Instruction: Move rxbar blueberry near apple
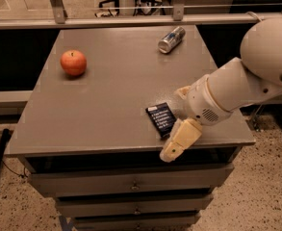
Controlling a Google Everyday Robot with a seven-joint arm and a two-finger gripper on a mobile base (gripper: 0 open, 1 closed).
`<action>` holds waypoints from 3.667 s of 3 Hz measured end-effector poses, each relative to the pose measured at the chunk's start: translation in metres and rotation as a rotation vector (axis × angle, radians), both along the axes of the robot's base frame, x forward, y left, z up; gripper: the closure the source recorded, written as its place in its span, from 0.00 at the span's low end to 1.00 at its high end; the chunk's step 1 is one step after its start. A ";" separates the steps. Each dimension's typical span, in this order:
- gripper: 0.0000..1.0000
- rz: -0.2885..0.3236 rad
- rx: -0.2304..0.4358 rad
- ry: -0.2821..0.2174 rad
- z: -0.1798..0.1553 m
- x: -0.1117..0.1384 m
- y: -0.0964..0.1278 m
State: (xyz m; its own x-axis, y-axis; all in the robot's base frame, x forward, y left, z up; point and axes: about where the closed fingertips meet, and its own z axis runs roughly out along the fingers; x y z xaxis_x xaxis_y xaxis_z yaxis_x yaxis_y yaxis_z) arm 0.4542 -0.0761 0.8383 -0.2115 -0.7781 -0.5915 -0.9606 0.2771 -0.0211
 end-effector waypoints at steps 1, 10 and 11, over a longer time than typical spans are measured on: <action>0.00 0.010 0.018 0.006 -0.008 -0.002 0.008; 0.36 -0.032 0.043 -0.069 0.017 0.029 -0.021; 0.13 -0.038 0.038 -0.050 0.013 0.031 -0.022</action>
Offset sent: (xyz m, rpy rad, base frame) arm -0.0050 0.0132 -0.0243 0.0567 0.0246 0.0104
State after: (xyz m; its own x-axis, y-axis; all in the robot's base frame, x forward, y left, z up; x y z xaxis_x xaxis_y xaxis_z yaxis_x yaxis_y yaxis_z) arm 0.4853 -0.0976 0.8513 -0.2099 -0.7468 -0.6310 -0.9474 0.3149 -0.0575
